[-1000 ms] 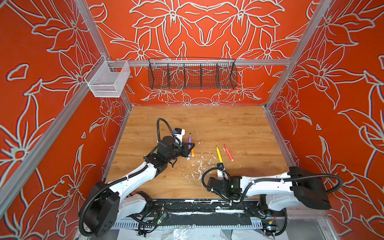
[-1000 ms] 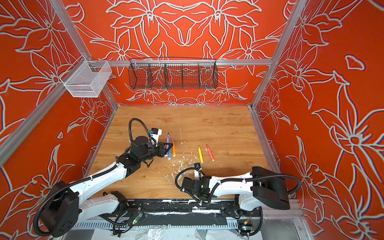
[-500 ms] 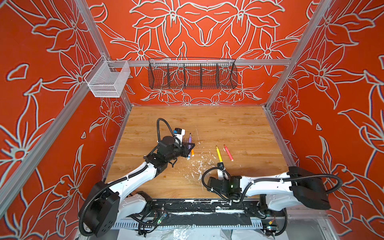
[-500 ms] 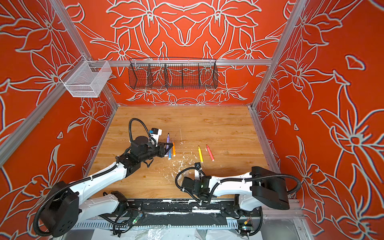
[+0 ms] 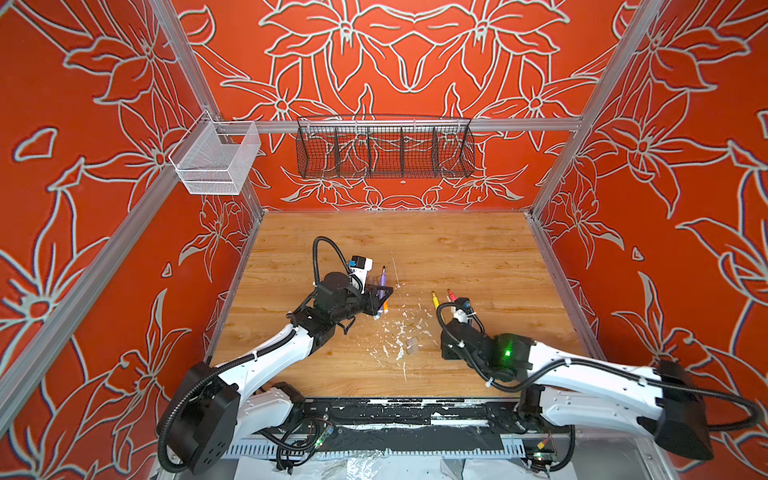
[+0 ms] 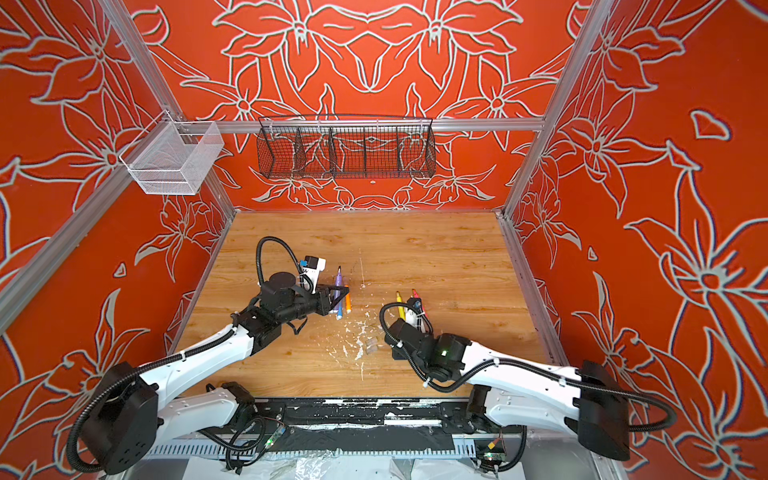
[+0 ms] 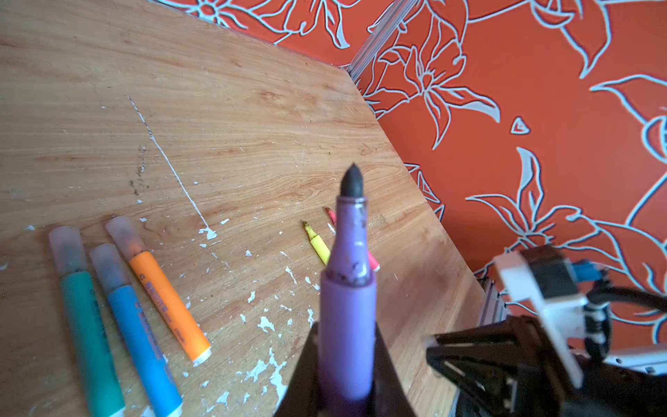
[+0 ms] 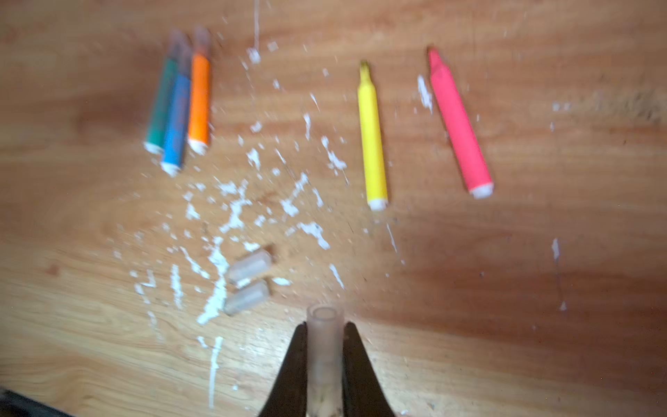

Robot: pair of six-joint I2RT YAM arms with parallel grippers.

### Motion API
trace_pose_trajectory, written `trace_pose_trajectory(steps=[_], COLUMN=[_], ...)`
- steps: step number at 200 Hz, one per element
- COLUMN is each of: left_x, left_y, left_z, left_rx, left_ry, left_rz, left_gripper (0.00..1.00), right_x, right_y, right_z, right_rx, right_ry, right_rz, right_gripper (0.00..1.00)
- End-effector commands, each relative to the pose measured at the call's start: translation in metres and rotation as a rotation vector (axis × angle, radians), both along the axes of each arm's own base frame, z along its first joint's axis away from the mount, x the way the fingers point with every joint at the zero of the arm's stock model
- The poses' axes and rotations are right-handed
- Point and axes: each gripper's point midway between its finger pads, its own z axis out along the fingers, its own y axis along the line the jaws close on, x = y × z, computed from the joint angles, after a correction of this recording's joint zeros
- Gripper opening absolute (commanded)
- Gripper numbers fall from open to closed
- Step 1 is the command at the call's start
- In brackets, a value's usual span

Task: Insert the pens into the pen caps
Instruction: 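Lift the cap with the right gripper and carry it toward the purple marker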

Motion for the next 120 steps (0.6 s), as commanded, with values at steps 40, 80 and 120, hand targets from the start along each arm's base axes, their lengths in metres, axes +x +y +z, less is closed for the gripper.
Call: trace_pose_trajectory(steps=[40,80,120], left_x=[-0.029,-0.049,-0.054], left_y=[-0.027,-0.039,-0.038], left_z=[0.031,0.044,0.048], left_rx=[-0.024,-0.003,-0.015], left_ry=[-0.146,-0.231,-0.253], left_rz=[-0.127,-0.194,-0.201], left_gripper=[0.0,0.0,0.0], right_x=[0.035,0.043,0.048], right_y=[0.03,0.057,0.084], right_z=[0.137,0.176,0.188], right_rx=[0.261,0.404,0.494], right_ry=[-0.34,-0.416,-0.416], right_rz=[0.047,0.088,0.129], right_gripper=[0.03,0.0,0.0])
